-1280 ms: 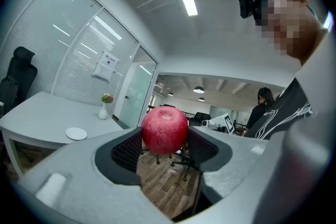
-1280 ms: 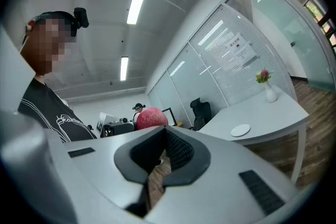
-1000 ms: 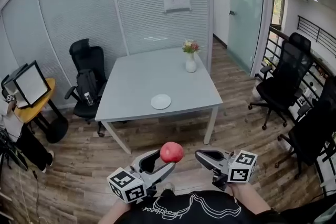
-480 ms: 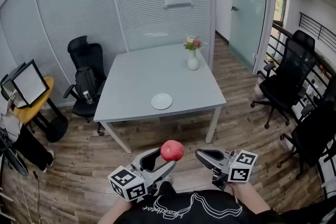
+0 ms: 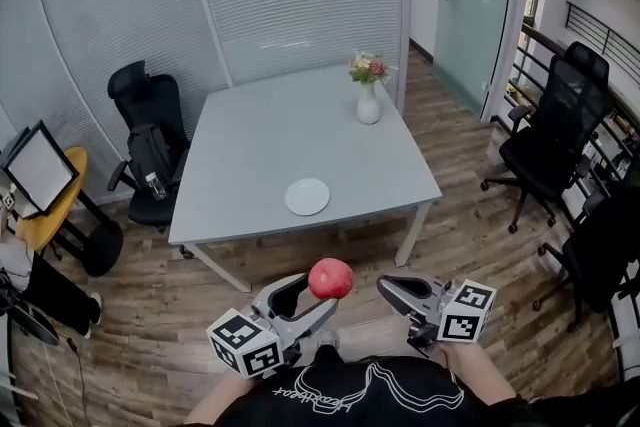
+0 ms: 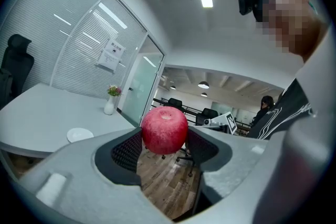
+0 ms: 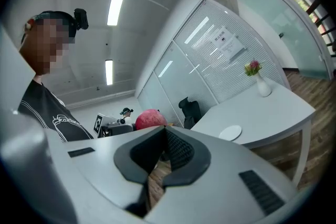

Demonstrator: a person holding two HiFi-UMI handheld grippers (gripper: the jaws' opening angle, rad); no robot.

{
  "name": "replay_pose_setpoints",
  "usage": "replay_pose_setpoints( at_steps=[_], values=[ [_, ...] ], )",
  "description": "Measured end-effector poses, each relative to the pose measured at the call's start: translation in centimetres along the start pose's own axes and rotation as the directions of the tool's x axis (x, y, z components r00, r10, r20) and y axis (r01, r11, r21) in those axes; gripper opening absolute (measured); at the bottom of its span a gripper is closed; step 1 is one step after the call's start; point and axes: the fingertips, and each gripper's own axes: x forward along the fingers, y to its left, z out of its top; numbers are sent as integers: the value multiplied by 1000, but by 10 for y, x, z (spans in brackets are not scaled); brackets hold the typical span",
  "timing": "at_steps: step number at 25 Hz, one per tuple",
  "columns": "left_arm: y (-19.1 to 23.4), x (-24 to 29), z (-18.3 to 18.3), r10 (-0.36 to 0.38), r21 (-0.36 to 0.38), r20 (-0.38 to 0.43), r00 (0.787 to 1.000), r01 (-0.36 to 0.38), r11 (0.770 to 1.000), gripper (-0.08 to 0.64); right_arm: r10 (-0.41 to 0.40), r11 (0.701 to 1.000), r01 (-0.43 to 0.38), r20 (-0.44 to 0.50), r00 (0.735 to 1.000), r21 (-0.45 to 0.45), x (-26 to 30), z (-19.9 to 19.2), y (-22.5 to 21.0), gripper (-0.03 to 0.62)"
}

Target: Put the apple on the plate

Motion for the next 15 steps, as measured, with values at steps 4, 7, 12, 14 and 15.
replay_pose_setpoints(
  at_steps=[4,7,12,14,15],
  values=[
    [47,15,16,-14,-7,-21,1000,14,1000,279,-21,1000,21,7,1000,19,36,12,-32,9],
    [80,28,28,-28,-5,-33,999,28,1000,279,-38,999,38,7,999,29,61,20,-56,9],
    [133,42,46,-57,-5,-47,997,57,998,279,-72,997,72,13,997,39,104,36,-89,9],
    [154,47,51,-63,-6,-49,997,63,998,279,-86,996,85,8,996,41,120,39,-103,9],
    [164,49,52,-65,-10,-50,997,65,998,279,-94,995,94,5,996,43,128,40,-110,9]
  ],
)
